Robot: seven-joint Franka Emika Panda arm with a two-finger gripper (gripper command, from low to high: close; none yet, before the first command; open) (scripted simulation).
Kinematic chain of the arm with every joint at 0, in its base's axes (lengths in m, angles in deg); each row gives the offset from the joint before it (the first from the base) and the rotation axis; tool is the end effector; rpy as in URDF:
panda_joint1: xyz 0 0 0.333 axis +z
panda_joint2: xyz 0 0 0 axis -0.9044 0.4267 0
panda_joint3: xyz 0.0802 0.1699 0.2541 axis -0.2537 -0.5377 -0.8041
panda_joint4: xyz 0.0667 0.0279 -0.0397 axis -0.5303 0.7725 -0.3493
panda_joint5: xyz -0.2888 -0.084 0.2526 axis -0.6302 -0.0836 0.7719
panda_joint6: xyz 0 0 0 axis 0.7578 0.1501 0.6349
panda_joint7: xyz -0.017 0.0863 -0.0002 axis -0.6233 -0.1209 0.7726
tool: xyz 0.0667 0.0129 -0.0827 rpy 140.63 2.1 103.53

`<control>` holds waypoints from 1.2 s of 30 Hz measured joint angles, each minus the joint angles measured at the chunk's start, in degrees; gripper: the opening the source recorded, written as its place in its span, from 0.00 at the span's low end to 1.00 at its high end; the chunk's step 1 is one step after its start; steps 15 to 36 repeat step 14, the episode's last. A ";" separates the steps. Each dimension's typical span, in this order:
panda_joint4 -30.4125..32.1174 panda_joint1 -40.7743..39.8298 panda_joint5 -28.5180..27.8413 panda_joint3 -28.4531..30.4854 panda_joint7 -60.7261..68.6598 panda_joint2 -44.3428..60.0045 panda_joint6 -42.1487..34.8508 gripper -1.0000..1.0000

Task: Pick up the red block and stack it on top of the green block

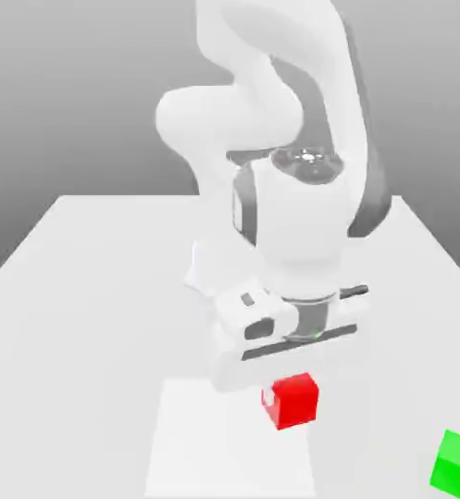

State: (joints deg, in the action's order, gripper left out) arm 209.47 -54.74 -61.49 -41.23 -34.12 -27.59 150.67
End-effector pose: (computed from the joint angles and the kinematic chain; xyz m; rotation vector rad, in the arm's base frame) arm 0.4493 0.1248 0.2212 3.1161 -0.3831 0.0001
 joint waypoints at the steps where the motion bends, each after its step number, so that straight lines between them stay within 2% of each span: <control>1: -2.04 0.95 -0.49 -1.12 1.13 0.85 -1.24 0.00; 6: -12.44 6.07 -3.11 -6.66 6.76 5.41 -7.41 0.00; 10: -15.25 8.63 -6.09 -6.26 6.45 12.40 -3.44 0.00; 11: -15.43 9.09 -6.72 -5.77 6.06 14.06 -1.98 1.00; 36: -15.43 9.09 -6.72 -5.77 6.06 14.06 -1.98 1.00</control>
